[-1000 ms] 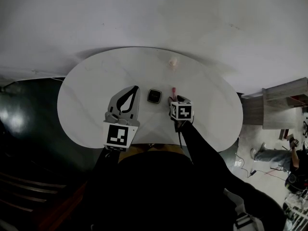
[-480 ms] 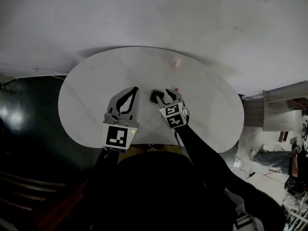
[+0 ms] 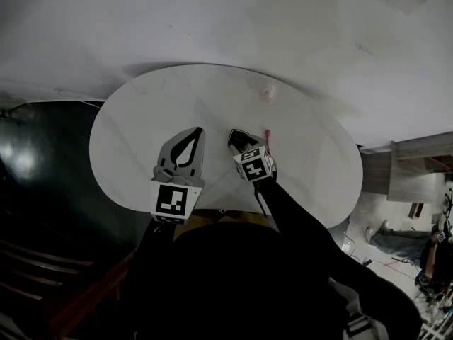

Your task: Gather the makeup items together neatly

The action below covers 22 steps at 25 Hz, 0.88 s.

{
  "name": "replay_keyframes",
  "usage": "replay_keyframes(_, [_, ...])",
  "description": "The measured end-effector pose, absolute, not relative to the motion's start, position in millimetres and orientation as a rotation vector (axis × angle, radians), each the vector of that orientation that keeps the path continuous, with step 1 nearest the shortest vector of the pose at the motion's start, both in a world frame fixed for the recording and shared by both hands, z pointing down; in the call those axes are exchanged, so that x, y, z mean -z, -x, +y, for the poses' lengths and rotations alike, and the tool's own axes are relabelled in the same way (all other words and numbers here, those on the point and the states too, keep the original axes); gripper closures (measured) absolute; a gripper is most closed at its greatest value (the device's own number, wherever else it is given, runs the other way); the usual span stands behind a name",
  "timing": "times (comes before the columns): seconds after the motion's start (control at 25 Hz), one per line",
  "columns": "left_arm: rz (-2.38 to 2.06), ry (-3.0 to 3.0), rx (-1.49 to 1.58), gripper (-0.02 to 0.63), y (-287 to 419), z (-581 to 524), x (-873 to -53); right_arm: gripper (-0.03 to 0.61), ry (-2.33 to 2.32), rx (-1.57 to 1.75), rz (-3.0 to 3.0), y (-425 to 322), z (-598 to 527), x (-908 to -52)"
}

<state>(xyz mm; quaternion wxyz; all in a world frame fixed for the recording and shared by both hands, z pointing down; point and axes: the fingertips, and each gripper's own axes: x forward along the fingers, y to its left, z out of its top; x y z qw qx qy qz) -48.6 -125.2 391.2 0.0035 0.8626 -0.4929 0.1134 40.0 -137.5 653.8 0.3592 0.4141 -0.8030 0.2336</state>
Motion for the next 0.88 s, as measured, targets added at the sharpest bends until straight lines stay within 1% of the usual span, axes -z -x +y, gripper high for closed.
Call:
replay_keyframes(0.52, [-1.509,-2.738,-0.389,0.598,40,-122,-393,0.351,-0.911,-0.517,-2.136,-38,-133,-655])
replay_keyframes(0.6, [-1.502,-2.743,-0.375,0.598,38,-121,-392,0.339,-0.915,-0.505,-2.154,-38,-134,-650])
replay_keyframes(0.72, [-1.498,-2.746,-0.363,0.598,36,-120,-393,0.336,-1.017,-0.465,-2.218,-50,-147,-625])
replay_keyframes(0.88, [-1.496,-2.737,-0.378,0.598,41,-119,-395,0.336,-1.235,-0.397,-2.198,-93,-189,-599])
